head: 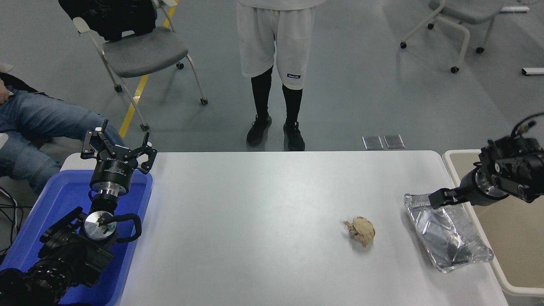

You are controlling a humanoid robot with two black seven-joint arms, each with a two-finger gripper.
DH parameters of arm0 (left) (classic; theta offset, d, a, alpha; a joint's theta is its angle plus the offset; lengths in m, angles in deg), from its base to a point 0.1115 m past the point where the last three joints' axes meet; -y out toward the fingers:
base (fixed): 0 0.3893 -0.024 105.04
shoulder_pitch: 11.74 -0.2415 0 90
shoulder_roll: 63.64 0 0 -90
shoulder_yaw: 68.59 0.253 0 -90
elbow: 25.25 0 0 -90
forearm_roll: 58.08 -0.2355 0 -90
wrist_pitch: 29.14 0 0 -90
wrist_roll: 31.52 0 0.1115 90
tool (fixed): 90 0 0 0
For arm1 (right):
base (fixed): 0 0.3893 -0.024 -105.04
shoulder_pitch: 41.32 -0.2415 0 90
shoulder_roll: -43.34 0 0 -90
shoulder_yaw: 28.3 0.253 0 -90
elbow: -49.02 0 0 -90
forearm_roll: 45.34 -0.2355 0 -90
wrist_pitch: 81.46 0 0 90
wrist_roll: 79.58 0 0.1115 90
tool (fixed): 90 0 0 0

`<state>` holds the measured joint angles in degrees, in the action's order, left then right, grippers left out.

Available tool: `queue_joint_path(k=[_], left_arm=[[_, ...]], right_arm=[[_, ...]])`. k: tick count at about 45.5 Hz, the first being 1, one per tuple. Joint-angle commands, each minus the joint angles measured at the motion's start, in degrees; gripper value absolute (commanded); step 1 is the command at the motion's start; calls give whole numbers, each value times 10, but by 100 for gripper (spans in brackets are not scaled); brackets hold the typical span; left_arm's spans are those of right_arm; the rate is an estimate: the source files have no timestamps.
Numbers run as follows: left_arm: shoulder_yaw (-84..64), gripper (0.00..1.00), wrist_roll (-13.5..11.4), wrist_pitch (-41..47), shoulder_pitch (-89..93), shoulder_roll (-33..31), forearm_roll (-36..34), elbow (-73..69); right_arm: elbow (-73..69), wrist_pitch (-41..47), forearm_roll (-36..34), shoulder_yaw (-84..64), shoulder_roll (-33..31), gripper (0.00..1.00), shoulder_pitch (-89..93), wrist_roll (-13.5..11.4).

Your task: Pick up foil plate and place in dustbin

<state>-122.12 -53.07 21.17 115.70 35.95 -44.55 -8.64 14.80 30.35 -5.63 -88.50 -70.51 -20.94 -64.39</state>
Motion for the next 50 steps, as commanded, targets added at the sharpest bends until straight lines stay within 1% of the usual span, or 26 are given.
queue_joint_path(k=[1, 8, 20, 29, 33, 35, 37, 50], left_arm=[[0, 99, 0, 0, 0, 0, 0, 0], [0, 99, 0, 0, 0, 0, 1, 0], [0, 99, 0, 0, 0, 0, 1, 0], [0, 99, -1, 0, 0, 0, 1, 0], [0, 99, -1, 0, 0, 0, 1, 0], [0, 99, -1, 0, 0, 0, 1, 0], [0, 99, -1, 0, 0, 0, 1, 0], [0, 99, -1, 0, 0, 0, 1, 0]], right_arm=[[50, -93, 44, 46, -8, 100, 100, 1], [105, -108, 45, 59, -7, 100, 161, 1], [161, -118, 36, 86, -7, 100, 202, -1], [179, -119, 33, 127, -7, 100, 226, -3], [180, -119, 11, 167, -7, 100, 237, -4], [189, -119, -24, 198, -5, 100, 247, -4], [195, -119, -34, 201, -3, 100, 248, -4], [198, -139, -36, 203, 3, 99, 259, -3]])
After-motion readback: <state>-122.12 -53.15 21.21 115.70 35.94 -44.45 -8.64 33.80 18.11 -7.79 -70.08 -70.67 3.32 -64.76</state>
